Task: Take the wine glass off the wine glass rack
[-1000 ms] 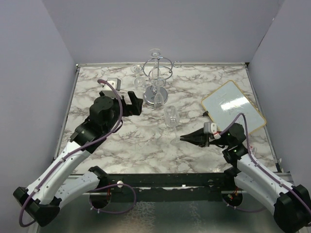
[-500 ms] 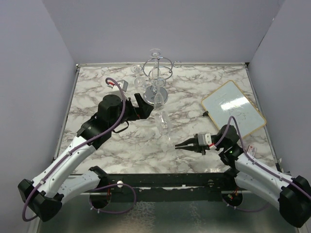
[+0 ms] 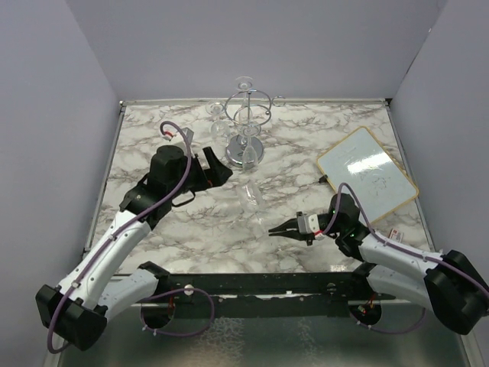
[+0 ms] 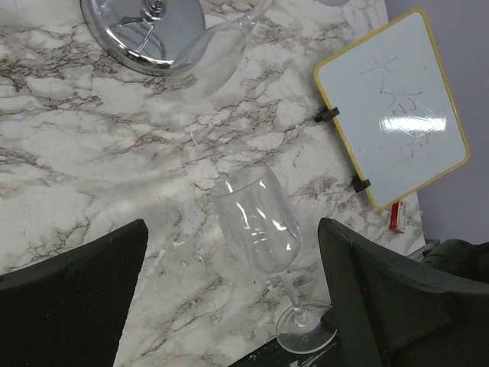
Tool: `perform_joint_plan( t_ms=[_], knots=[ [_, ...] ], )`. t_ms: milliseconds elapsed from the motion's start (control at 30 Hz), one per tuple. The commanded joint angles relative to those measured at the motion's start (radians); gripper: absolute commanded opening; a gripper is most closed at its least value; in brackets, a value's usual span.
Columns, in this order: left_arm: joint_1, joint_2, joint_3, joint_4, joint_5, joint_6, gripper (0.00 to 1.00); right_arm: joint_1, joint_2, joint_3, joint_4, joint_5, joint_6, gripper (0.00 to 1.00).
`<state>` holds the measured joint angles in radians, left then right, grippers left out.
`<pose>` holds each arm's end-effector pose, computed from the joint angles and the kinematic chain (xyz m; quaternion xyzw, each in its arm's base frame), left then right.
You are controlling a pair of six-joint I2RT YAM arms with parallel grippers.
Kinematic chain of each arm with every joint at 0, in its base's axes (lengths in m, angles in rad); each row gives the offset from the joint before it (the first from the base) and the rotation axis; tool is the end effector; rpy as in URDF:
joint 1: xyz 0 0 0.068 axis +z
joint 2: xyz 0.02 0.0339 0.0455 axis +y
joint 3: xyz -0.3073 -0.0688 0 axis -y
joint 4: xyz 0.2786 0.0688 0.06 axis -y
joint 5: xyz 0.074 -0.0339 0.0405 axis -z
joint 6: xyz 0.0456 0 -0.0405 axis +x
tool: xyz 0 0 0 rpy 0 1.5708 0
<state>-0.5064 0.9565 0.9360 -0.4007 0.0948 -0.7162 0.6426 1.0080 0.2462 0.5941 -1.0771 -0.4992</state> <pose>0.2004 -0.1161 0.3701 -0.0622 0.8364 -0.3442 0.4219 0.1307 0.1480 0.2086 -0.6329 0.3729 0.4305 0.5246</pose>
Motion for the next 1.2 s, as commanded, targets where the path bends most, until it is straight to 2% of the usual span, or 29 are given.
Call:
perform_joint_plan(
  t_ms=[0,100,200,267,533,900,1167],
  knots=[
    [0.115,0.022,-0.03,-0.025,0.18,0.02,0.94,0.013,0.033,0.023,0.109,-0.013,-0.144,0.01],
    [0.213,0.068,-0.027,-0.029,0.324,0.039,0.91,0.045,0.071,0.053,0.075,-0.057,-0.262,0.01],
    [0.262,0.095,-0.02,-0.026,0.4,0.042,0.88,0.096,0.122,0.105,-0.025,-0.07,-0.414,0.01],
    [0.283,0.104,-0.01,-0.032,0.422,0.048,0.84,0.13,0.154,0.145,-0.086,-0.05,-0.504,0.01],
    [0.354,0.11,0.028,-0.132,0.426,0.04,0.8,0.168,0.237,0.254,-0.18,-0.009,-0.684,0.01],
    [0.376,0.07,0.037,-0.184,0.461,-0.058,0.72,0.17,0.217,0.193,-0.093,0.113,-0.763,0.01],
    [0.376,0.049,0.028,-0.191,0.518,-0.052,0.66,0.172,0.195,0.19,-0.101,0.148,-0.83,0.01]
  ],
)
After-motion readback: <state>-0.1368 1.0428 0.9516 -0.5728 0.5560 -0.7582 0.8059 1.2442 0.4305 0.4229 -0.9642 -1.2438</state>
